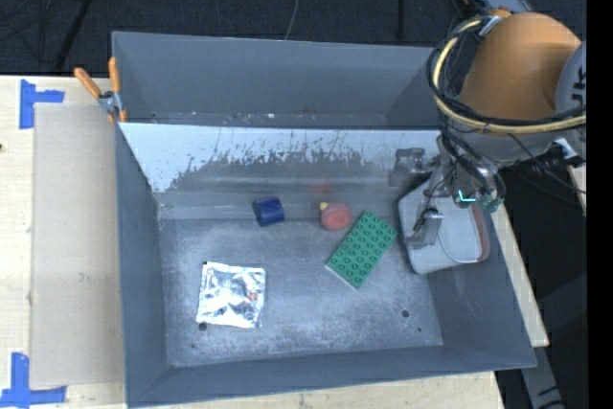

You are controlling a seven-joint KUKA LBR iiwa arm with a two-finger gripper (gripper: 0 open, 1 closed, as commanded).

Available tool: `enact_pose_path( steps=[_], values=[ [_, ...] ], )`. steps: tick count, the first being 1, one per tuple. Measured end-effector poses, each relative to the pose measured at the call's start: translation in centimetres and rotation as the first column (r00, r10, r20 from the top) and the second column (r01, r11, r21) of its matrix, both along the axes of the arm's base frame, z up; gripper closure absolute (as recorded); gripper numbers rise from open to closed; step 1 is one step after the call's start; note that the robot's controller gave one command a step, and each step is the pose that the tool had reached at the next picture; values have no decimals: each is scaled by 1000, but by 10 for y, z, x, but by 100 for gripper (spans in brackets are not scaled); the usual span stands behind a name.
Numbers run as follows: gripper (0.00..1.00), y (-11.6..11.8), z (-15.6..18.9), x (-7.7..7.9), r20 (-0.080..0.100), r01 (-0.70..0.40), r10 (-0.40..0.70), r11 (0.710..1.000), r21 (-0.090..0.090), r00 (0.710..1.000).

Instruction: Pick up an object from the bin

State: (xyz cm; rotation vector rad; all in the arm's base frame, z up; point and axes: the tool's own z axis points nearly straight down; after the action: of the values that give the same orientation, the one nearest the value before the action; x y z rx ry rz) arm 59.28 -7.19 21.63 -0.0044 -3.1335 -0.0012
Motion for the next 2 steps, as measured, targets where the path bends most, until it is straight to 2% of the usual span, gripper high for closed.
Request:
enact_pose_path(
  steps=[1,2],
  values=[
    [0,1,-149,7,5,-300,300,954,2,954],
    [0,-8,-116,9,12,-599,599,801,-3,801]
  ],
)
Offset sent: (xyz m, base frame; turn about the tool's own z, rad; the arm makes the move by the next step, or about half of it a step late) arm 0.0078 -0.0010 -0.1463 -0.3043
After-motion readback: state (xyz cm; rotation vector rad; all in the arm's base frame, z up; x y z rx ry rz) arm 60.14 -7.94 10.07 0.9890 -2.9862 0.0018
